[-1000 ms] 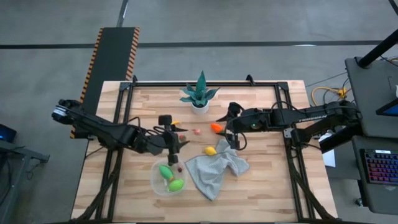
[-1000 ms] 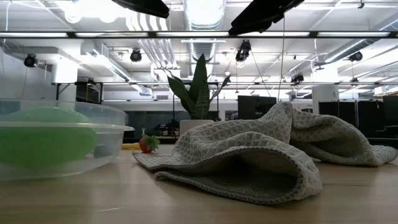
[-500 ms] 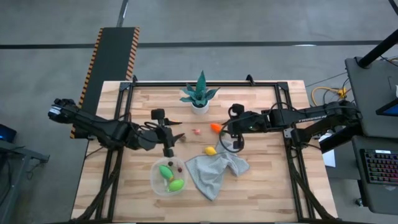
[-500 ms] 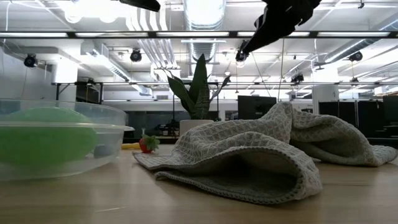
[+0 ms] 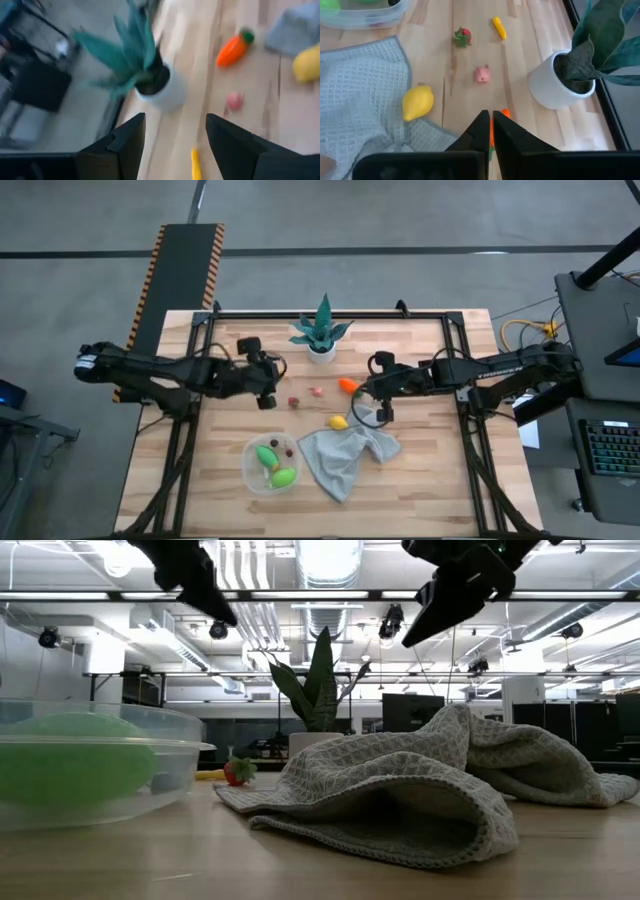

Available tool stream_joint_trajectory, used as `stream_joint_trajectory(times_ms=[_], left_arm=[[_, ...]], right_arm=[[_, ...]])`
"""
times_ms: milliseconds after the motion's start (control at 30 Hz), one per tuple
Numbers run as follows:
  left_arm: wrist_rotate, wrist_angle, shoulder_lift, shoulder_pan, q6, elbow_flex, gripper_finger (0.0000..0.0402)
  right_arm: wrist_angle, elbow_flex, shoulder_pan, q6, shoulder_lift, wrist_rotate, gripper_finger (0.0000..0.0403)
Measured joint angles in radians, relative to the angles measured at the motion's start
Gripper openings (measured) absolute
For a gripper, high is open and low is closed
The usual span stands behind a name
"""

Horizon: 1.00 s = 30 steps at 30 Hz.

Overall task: Pick and placing Produce into tupperware
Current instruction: Put the yellow corn in the transparent bin

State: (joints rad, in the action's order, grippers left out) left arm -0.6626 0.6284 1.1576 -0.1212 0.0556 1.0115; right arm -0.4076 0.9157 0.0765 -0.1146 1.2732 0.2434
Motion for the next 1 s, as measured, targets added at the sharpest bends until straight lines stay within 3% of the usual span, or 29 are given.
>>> stream_joint_trajectory(times_ms=[100,233,333,567,767,1000], left_arm=[[0.145,0.041,0.0,0.091,-0.025,-0.005,0.0194],[0.412,0.06,0.016,0.233,-0.024,-0.005,0.0194],[0.529,0.07,0.048,0.332,-0.018,-0.005,0.0194],[0.566,0.155,0.177,0.471,0.036,-0.006,0.0194],[0.666,0.139,0.32,0.495,0.075,-0.006,0.0194],[0.668,0.137,0.476,0.497,0.114,-0.006,0.0194]], right_arm=[[0.0,-0.004,0.0,0.007,0.0,-0.014,0.0013],[0.0,-0.004,0.0,0.01,0.0,-0.014,0.0013],[0.0,-0.007,0.0,0.01,0.0,-0.014,0.0013],[-0.001,-0.015,0.0,0.01,0.0,-0.014,0.0013],[-0.004,-0.021,0.0,0.01,0.0,-0.014,0.0013],[-0.006,-0.021,0.0,0.01,0.0,-0.015,0.0013]])
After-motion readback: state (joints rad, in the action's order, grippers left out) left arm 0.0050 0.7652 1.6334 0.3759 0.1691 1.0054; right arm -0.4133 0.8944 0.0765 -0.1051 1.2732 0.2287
